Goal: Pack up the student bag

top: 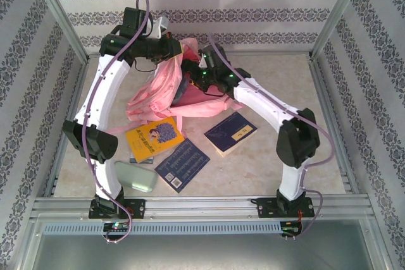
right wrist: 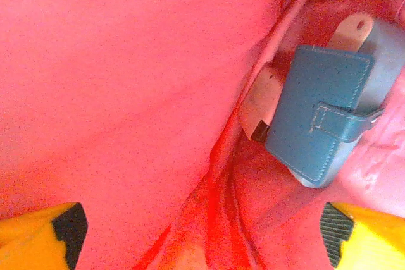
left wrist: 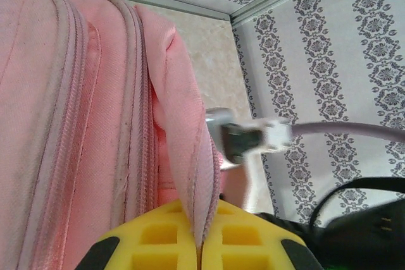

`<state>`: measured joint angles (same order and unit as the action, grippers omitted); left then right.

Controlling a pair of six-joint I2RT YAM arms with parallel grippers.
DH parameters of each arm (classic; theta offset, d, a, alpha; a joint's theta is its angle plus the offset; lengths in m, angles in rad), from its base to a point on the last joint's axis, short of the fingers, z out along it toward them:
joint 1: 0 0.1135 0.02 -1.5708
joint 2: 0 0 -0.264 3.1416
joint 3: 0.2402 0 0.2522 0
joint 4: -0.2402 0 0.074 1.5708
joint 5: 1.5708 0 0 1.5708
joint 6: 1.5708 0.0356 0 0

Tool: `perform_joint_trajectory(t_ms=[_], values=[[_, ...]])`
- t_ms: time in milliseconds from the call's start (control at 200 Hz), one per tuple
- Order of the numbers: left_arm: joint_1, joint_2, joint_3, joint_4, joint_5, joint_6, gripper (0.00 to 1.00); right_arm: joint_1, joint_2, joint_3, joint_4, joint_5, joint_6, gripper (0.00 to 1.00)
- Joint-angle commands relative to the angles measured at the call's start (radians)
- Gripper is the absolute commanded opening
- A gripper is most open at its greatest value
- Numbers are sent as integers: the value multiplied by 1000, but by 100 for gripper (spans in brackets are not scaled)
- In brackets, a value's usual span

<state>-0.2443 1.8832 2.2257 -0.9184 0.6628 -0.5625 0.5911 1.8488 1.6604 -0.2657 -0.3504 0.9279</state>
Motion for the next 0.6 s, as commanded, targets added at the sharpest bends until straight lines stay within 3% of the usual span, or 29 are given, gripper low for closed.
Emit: perform_joint_trajectory(t_ms=[0,450,595], values=[[14,-66,60,123,29,1,0,-13,-81,-61,-43,-9,-85,97],[17,-69,57,99,-3,13,0,-48,-361,-221,-224,89,-353,91],[28,-65,57,99,-3,9,0,74,-481,-326,-115,114,-618,84]])
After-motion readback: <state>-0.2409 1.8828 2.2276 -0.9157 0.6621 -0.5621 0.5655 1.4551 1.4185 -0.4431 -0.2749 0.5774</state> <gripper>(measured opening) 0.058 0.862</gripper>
